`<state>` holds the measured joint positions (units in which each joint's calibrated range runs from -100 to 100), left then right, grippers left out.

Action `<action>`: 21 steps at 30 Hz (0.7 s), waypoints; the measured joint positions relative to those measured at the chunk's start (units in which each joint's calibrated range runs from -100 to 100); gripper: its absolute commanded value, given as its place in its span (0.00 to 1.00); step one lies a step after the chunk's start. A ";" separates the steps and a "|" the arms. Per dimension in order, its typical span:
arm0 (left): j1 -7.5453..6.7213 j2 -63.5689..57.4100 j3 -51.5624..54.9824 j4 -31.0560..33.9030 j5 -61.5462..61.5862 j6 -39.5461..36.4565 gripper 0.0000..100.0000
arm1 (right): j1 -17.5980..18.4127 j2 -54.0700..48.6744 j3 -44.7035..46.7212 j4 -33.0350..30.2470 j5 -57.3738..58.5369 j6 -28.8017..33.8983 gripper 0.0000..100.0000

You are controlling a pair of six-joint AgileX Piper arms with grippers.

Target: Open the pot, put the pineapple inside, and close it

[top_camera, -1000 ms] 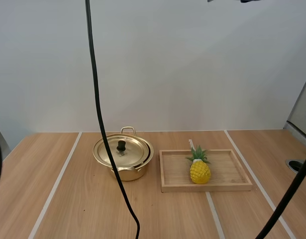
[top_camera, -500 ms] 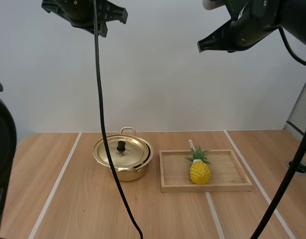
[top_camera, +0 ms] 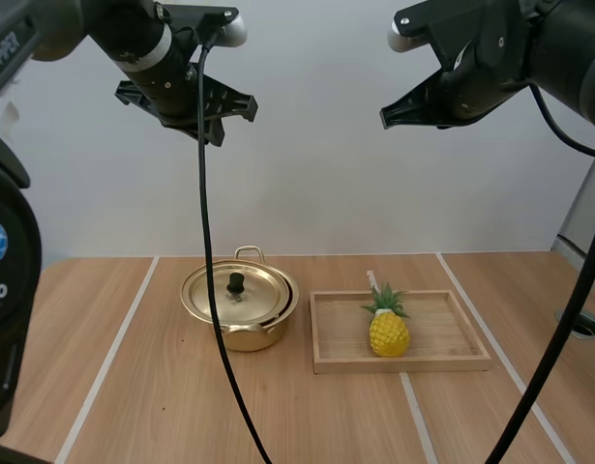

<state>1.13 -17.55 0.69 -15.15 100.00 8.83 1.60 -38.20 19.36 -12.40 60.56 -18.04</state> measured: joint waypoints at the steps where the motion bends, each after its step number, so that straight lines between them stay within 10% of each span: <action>1: 0.00 0.00 0.49 -0.36 0.00 0.77 0.63 | 0.00 0.00 0.12 0.00 0.00 0.00 0.00; 3: 0.00 0.00 1.50 -1.30 0.00 3.64 1.00 | 0.00 0.00 0.09 0.00 0.00 0.00 0.00; 21: 0.02 2.14 4.20 -1.23 0.00 6.77 1.00 | 0.00 0.00 0.09 0.00 0.00 0.00 0.00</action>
<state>1.14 -15.41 4.89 -16.38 100.00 15.59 1.60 -38.20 19.45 -12.40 60.56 -18.04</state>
